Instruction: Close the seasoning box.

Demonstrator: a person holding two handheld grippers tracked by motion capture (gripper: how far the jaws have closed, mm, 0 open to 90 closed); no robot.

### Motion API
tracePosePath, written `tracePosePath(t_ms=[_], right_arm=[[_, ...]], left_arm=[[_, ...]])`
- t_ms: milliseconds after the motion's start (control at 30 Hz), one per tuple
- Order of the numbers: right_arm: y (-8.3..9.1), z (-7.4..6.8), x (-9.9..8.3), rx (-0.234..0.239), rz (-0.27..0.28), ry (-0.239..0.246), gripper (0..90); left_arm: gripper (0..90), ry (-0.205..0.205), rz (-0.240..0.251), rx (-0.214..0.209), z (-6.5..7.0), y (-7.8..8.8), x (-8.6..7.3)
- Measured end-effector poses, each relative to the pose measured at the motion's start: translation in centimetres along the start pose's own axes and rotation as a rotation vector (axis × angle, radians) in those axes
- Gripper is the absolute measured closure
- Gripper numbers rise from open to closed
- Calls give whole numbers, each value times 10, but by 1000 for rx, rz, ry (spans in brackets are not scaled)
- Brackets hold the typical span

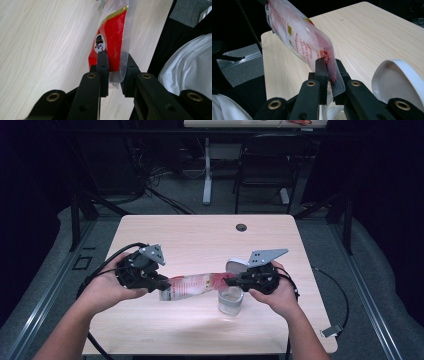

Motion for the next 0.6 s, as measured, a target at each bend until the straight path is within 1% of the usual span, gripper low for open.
tracePosePath(t_ms=[200,333,467,533,600], right_arm=[[1,0,-1,-3,1,-3,853],[3,0,-2,-8,-8,-1,852],[3,-1,-3,-12,-3,-12,852],[4,-1,-4,-13,-6,-9,852],[5,-1,-4,-15,-8,-10,852]], left_arm=[[800,-3,0,1,0,2,4],[800,-12,1,1,1,3,7],[801,-20,3,2,2,4,10],[801,-27,1,1,2,5,12],[801,-27,7,2,3,5,14]])
Point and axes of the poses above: each handheld gripper's, and its own axes: y roughly backward along the jaws, x roughly out of its top, z roughly to its right, the point moved 2 cm from there along -y, roughly forward along the jaws, and after that the axes turned 13 degrees about y, right-handed, at the moved point
